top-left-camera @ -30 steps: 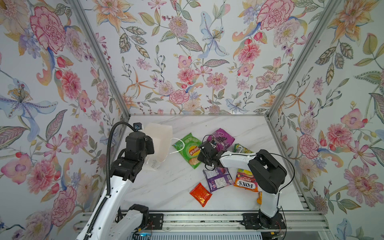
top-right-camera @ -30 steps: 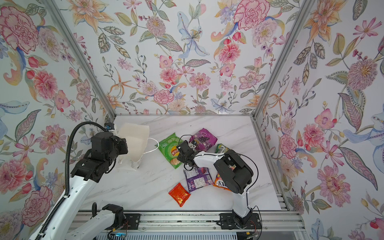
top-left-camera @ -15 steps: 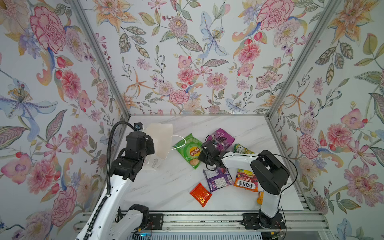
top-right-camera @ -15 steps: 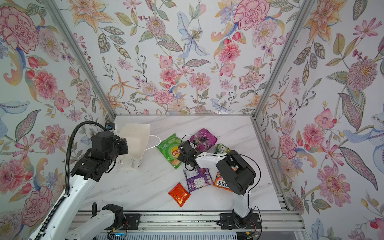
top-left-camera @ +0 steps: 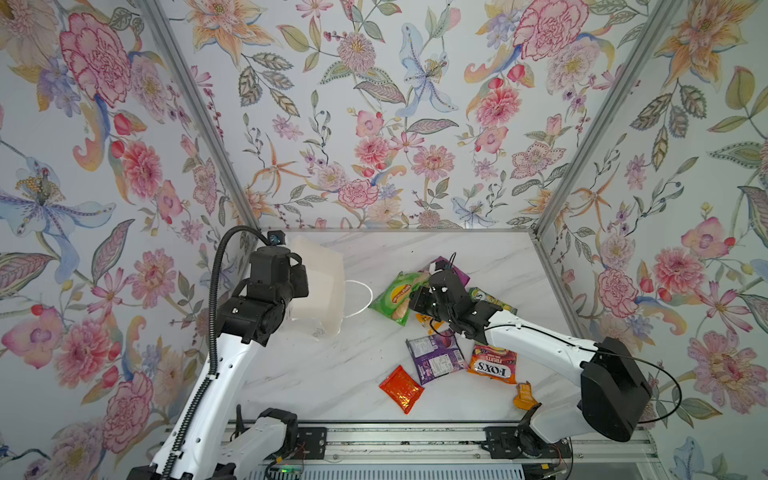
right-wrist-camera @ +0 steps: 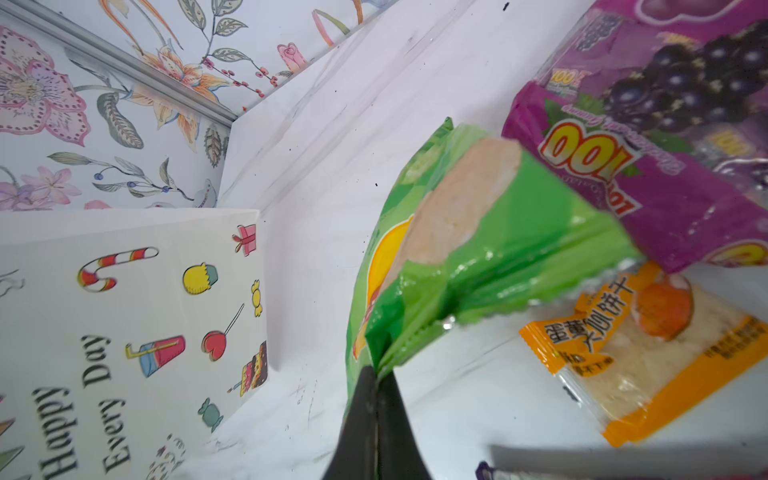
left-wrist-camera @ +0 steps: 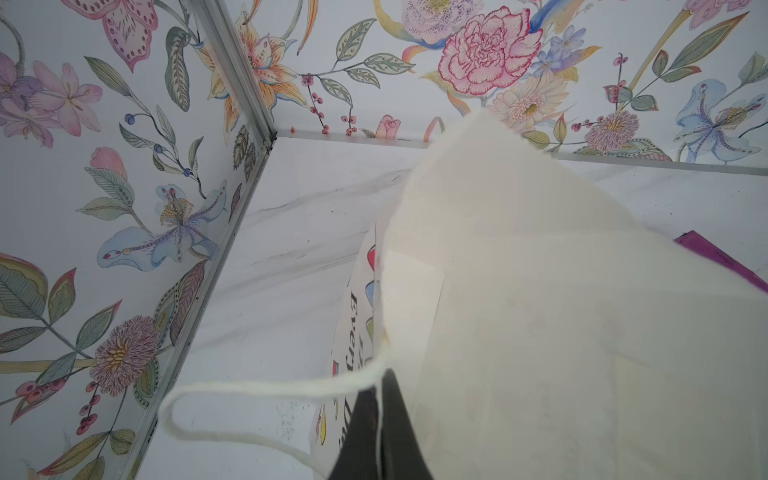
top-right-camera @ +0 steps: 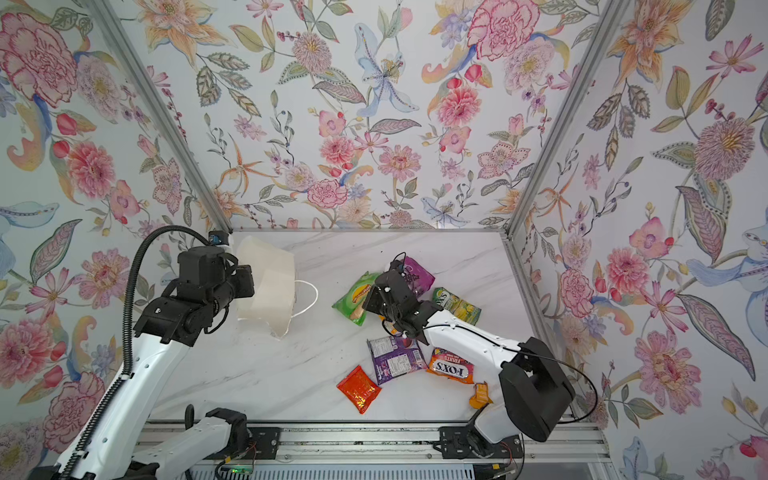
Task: Place the snacks into the paper bag
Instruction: 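Lift the green chip bag with the right gripper toward the paper bag opening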
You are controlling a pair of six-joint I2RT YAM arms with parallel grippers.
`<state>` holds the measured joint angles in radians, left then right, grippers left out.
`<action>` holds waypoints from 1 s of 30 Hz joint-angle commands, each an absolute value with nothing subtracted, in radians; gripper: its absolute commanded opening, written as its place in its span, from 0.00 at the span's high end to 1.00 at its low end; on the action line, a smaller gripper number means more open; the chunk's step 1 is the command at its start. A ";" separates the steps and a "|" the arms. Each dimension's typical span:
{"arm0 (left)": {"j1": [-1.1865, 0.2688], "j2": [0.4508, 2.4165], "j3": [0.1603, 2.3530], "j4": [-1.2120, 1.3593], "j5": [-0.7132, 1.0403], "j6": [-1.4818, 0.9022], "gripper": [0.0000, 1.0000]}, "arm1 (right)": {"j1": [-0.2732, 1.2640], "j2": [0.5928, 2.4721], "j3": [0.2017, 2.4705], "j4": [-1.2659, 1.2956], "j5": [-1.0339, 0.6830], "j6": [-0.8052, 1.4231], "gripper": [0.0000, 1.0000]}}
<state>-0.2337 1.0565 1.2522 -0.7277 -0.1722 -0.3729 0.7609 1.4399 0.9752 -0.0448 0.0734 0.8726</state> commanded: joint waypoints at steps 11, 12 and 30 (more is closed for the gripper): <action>-0.282 1.157 1.402 -0.892 -0.204 -0.365 1.00 | 0.668 1.140 0.957 -0.166 -0.084 0.645 1.00; -0.292 1.168 1.411 -0.903 -0.214 -0.369 1.00 | 0.668 1.131 0.967 -0.178 -0.088 0.632 1.00; -0.458 1.310 1.495 -0.930 -0.247 -0.414 1.00 | 0.654 1.083 1.226 -0.364 -0.088 0.474 1.00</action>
<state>-0.4469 1.3014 1.4567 -0.9268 -0.2424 -0.4004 0.6594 1.0985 1.1561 -0.3370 -0.0902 0.5213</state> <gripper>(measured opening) 0.043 0.047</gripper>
